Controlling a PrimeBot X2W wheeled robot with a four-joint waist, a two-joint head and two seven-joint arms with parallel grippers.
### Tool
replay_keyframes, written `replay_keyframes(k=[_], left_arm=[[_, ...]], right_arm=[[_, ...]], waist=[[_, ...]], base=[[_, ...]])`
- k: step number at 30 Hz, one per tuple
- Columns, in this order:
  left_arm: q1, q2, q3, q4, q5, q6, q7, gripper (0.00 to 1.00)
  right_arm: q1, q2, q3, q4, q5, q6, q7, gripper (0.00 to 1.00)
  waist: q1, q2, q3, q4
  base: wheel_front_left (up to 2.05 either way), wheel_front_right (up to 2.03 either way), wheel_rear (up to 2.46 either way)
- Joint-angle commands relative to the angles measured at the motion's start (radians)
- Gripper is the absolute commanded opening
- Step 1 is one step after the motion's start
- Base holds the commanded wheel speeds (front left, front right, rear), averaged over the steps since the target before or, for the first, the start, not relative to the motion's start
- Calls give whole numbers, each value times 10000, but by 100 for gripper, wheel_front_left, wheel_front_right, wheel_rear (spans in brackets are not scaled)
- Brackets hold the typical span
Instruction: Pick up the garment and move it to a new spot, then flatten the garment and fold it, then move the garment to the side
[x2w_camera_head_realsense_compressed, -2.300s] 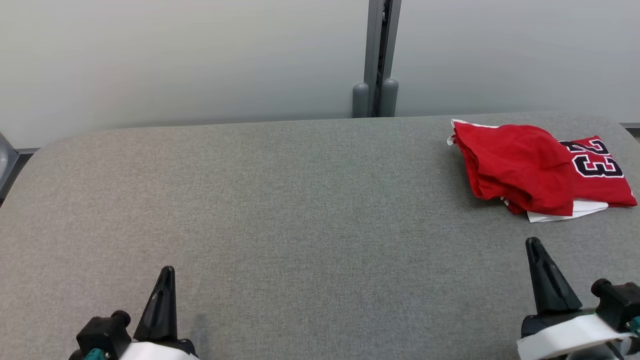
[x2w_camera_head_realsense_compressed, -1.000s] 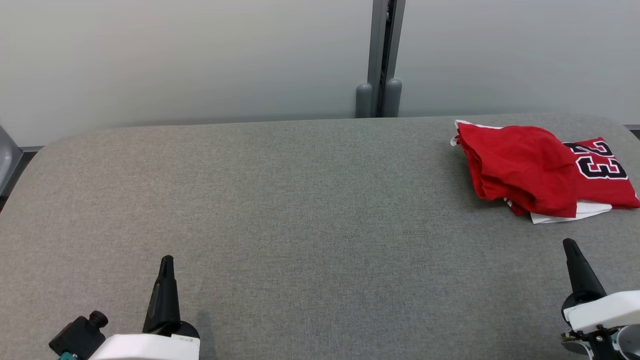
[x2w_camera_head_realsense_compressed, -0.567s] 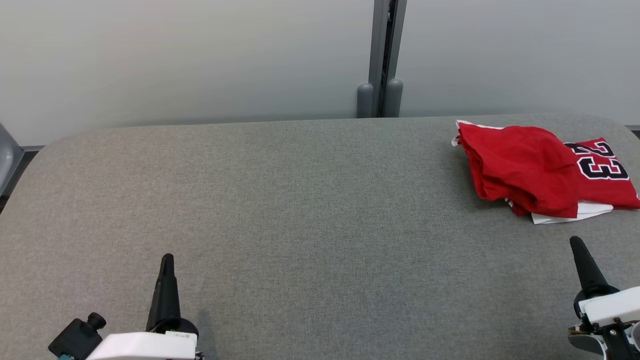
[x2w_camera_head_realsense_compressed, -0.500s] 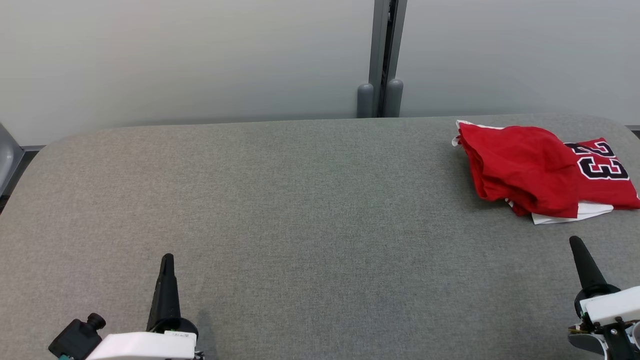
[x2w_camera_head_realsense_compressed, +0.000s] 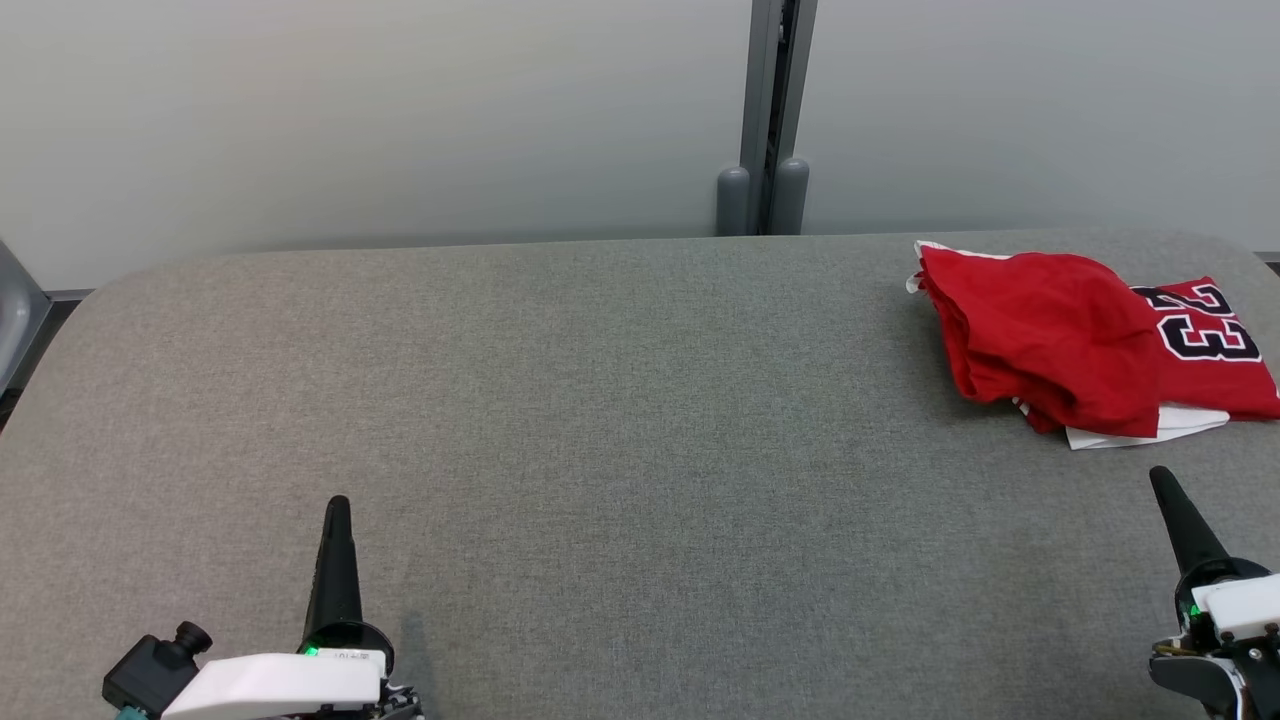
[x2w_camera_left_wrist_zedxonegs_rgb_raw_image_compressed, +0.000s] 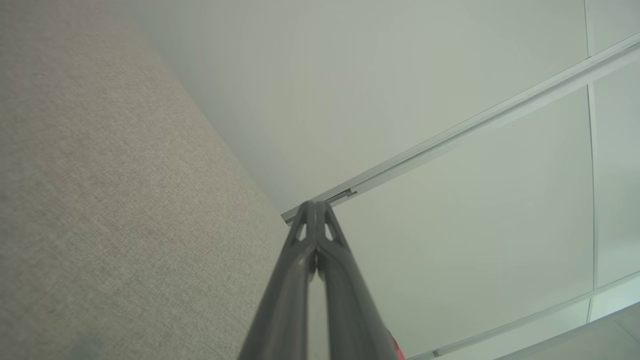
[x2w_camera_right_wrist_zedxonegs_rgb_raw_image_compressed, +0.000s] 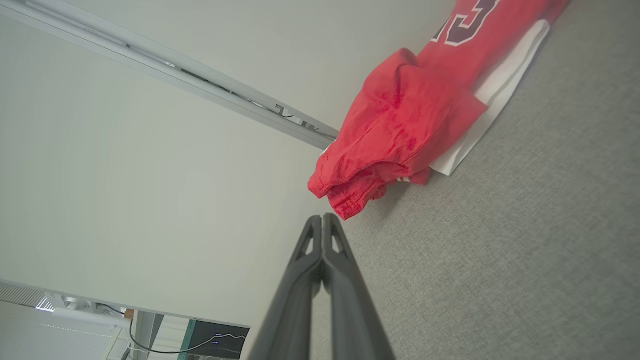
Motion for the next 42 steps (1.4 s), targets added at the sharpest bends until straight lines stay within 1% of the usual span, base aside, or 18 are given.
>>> replay_keyframes(k=[1,24,42], left_arm=[[-203,48,-25,-134,-281,-62,19,0],[-322,65,-283,-249,-2245,-125,67,0],[-344,76,-450,-323,-3470,-179,107,0]], right_arm=[[-241,-47,-128,-66,266,19,153,0],[-447,123,-850,186,2014,21,1176,0],[-617,208,-1275,311,3119,23,1832,0]], waist=[[0,0,0,4],[0,0,0,56],[0,0,0,95]], base=[[0,0,0],[0,0,0],[0,0,0]])
